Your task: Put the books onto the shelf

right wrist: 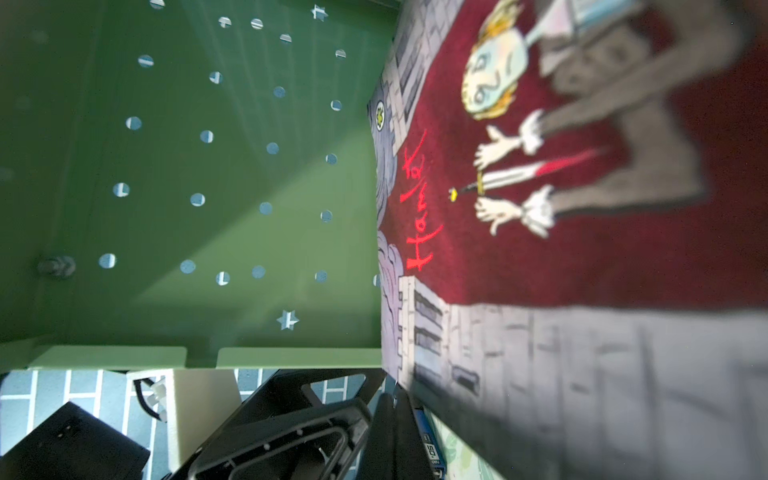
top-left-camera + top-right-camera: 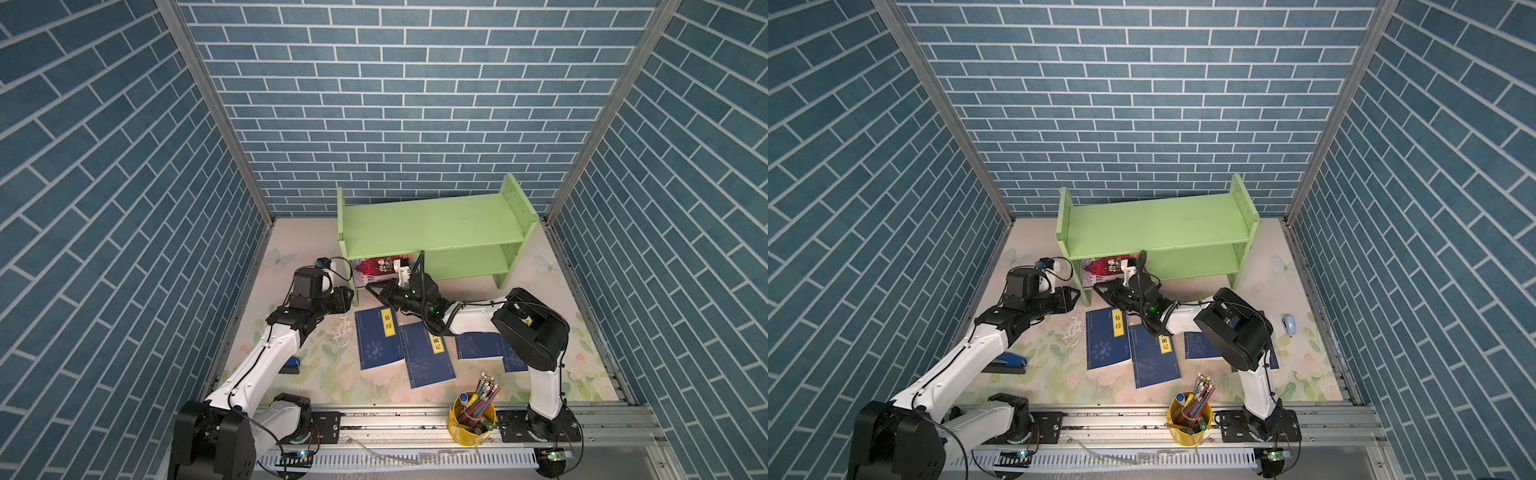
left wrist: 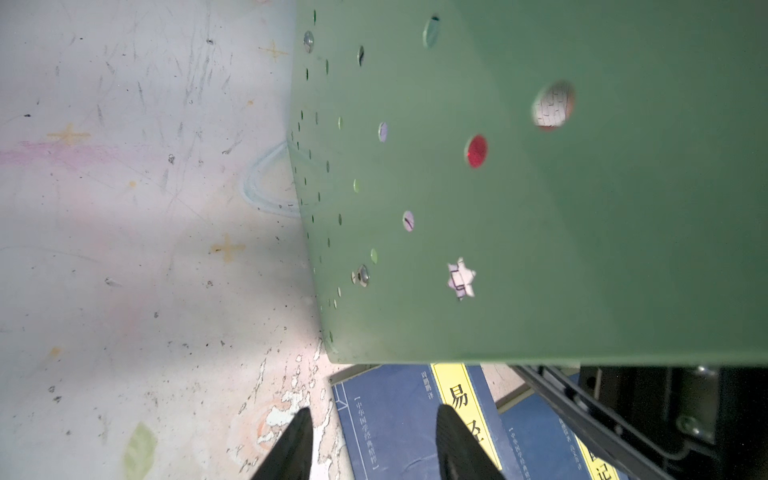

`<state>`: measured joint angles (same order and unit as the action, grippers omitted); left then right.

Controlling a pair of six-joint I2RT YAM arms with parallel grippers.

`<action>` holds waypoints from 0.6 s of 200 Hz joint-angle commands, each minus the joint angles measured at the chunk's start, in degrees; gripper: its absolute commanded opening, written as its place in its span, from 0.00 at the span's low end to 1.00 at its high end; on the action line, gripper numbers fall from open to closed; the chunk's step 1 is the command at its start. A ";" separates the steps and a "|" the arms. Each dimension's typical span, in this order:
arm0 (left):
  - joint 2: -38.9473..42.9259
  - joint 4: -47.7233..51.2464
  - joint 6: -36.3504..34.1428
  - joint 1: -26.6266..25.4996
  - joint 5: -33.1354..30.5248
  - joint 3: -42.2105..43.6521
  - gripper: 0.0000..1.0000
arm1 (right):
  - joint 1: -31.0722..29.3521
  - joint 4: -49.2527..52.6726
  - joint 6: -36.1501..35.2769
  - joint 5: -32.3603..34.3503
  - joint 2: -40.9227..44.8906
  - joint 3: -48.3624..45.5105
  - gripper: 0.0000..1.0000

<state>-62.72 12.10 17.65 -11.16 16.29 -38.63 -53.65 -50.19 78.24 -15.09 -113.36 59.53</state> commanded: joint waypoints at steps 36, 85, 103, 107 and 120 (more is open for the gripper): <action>0.81 0.82 0.72 0.35 0.13 -0.83 0.50 | -0.51 -1.10 1.92 -0.99 -1.51 1.57 0.02; 0.97 1.09 0.47 0.44 0.02 -0.90 0.50 | -0.62 -1.34 1.98 -0.99 -1.16 1.38 0.02; 1.16 1.51 0.37 0.60 0.13 -0.96 0.51 | -0.58 -1.69 2.01 -0.93 -0.75 0.89 0.02; 1.18 1.74 0.23 0.61 0.18 -1.04 0.51 | -0.58 -1.79 2.01 -0.84 -0.56 0.71 0.02; 1.18 2.97 -0.61 0.79 0.66 -1.18 0.51 | -0.58 -1.82 1.92 -0.65 0.22 -0.43 0.02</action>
<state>-62.59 12.64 18.24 -11.00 16.36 -38.65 -53.91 -50.57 78.26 -15.66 -113.80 59.64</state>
